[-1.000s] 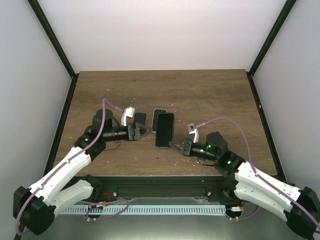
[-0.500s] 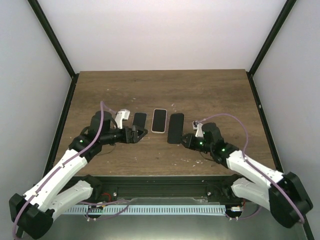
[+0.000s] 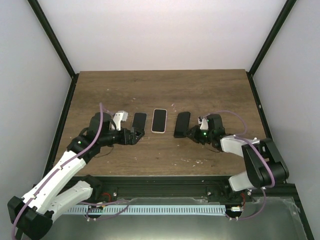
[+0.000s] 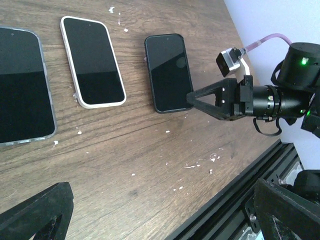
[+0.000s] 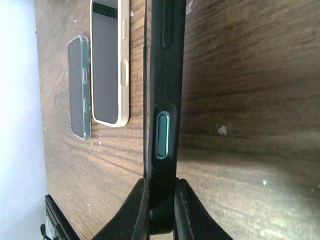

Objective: Put the phone into the phone case

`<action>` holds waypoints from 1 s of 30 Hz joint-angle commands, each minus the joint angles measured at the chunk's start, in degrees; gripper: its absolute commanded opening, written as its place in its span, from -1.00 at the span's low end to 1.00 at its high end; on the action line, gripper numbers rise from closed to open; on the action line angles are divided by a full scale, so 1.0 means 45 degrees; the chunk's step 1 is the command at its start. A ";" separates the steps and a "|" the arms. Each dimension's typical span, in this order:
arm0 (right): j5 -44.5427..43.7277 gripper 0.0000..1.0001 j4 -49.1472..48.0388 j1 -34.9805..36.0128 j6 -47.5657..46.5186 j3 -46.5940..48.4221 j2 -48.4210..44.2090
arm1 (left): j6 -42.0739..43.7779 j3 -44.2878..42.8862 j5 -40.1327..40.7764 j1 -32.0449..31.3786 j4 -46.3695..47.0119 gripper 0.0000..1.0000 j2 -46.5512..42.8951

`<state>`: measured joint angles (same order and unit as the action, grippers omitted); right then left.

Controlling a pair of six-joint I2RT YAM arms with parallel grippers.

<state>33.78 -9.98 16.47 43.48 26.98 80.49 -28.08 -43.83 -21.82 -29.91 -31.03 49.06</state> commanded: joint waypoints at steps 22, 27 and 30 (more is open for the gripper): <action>-0.0777 1.00 0.3046 -0.0575 -0.1572 0.1567 -0.1077 | -0.0625 -0.0885 0.1634 0.0042 -0.0777 1.00 -0.0196; -0.1190 1.00 0.4519 -0.0584 -0.1813 0.1603 -0.3168 | -0.1621 -0.1363 0.2962 0.0043 -0.1140 1.00 -0.0243; -0.1403 1.00 0.5506 -0.0578 -0.2003 0.1919 -0.4645 | -0.1638 -0.1882 0.3503 0.0026 -0.1490 1.00 -0.0285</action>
<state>29.74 7.01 14.06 36.51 32.64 66.57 -33.26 -48.66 -11.44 -29.91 -35.62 48.66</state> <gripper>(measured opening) 0.999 0.999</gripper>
